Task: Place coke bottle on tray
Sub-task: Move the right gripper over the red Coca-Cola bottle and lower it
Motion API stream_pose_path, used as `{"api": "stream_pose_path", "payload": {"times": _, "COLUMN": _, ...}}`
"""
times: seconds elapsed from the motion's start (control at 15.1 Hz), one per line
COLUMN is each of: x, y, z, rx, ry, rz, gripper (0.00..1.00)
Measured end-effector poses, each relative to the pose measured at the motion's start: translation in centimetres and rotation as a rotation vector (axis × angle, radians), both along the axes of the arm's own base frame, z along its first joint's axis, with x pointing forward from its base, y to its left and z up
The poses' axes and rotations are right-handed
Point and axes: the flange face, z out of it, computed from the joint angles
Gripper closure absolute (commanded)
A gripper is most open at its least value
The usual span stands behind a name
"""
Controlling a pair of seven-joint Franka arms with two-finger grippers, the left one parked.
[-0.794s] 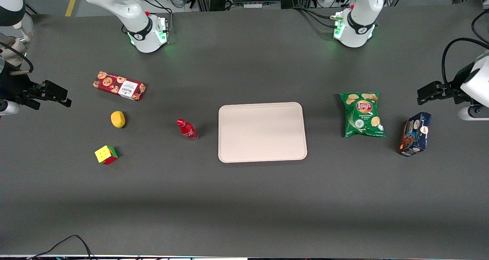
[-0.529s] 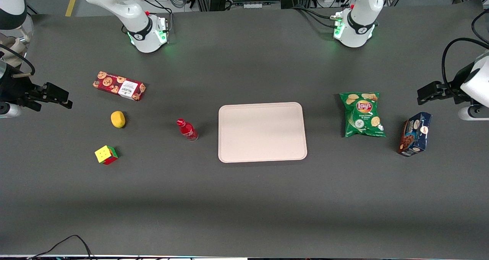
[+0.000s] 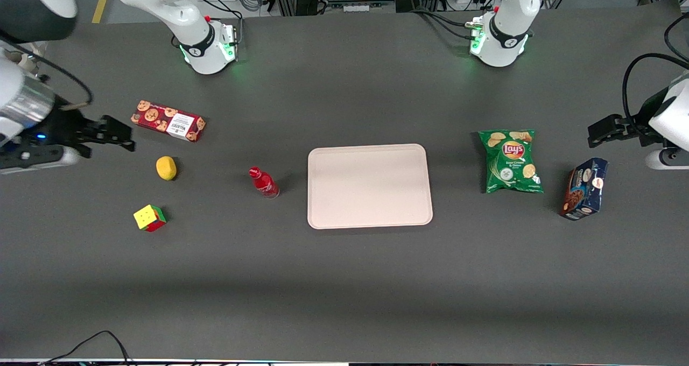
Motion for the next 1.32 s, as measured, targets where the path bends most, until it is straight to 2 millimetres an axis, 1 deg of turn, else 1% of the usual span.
{"api": "stream_pose_path", "payload": {"times": 0.4, "x": -0.2, "y": 12.0, "z": -4.5, "rx": 0.001, "ry": 0.046, "rz": -0.058, "gripper": 0.00}}
{"api": "stream_pose_path", "payload": {"times": 0.46, "x": -0.3, "y": 13.6, "z": -5.5, "rx": 0.007, "ry": 0.041, "rz": -0.063, "gripper": 0.00}}
{"api": "stream_pose_path", "payload": {"times": 0.6, "x": -0.7, "y": 15.9, "z": -8.3, "rx": 0.019, "ry": 0.024, "rz": -0.064, "gripper": 0.00}}
{"api": "stream_pose_path", "payload": {"times": 0.79, "x": -2.1, "y": 17.9, "z": -13.6, "rx": 0.029, "ry": 0.011, "rz": -0.063, "gripper": 0.00}}
{"api": "stream_pose_path", "payload": {"times": 0.93, "x": -3.0, "y": 18.2, "z": -16.8, "rx": 0.032, "ry": 0.005, "rz": -0.062, "gripper": 0.00}}
{"api": "stream_pose_path", "payload": {"times": 1.12, "x": -4.0, "y": 17.8, "z": -20.6, "rx": 0.020, "ry": 0.004, "rz": -0.056, "gripper": 0.00}}
{"api": "stream_pose_path", "payload": {"times": 1.32, "x": -4.2, "y": 17.6, "z": -23.2, "rx": -0.002, "ry": 0.016, "rz": -0.040, "gripper": 0.00}}
